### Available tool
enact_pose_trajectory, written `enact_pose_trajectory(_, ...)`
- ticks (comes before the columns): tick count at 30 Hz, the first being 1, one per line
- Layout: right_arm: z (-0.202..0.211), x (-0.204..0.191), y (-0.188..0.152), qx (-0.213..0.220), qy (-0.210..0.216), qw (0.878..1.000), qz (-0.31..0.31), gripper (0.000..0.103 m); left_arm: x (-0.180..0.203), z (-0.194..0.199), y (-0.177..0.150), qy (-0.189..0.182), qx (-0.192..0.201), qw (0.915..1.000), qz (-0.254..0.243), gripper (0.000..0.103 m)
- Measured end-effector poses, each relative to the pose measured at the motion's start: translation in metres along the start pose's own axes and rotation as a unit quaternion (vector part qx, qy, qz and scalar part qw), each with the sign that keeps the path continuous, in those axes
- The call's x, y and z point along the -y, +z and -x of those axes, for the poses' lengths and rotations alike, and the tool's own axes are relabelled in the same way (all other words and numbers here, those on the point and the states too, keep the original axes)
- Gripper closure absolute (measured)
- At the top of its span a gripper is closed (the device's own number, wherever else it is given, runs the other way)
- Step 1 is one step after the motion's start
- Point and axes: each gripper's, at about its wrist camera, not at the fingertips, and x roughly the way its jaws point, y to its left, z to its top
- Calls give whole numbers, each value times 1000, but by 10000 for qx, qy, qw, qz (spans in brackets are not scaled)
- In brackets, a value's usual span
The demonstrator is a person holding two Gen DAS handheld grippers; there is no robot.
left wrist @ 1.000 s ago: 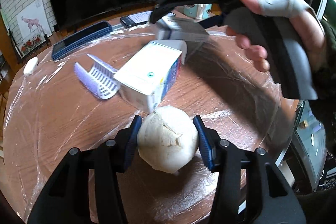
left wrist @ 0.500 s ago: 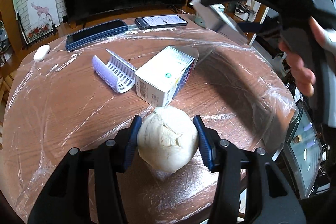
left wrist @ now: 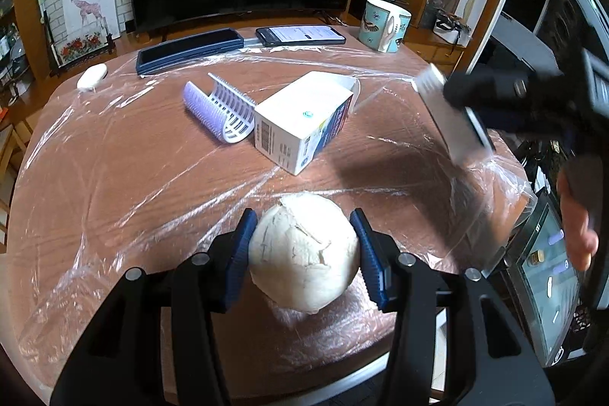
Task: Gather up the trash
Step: 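Carry the white ball with the left tool while the right tool carries the medicine box over the bin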
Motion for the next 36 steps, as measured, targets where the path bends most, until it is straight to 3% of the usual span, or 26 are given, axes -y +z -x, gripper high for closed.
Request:
enact_pose_trajectory(16,25,-17,-48,-6,85,9994,328,6,1,24,-19,50,125,9996,244,51)
enact_pose_trajectory(36,47,-15,-99,-263,175,9987,411,6,20,41,-56,153,19,9997,189,51)
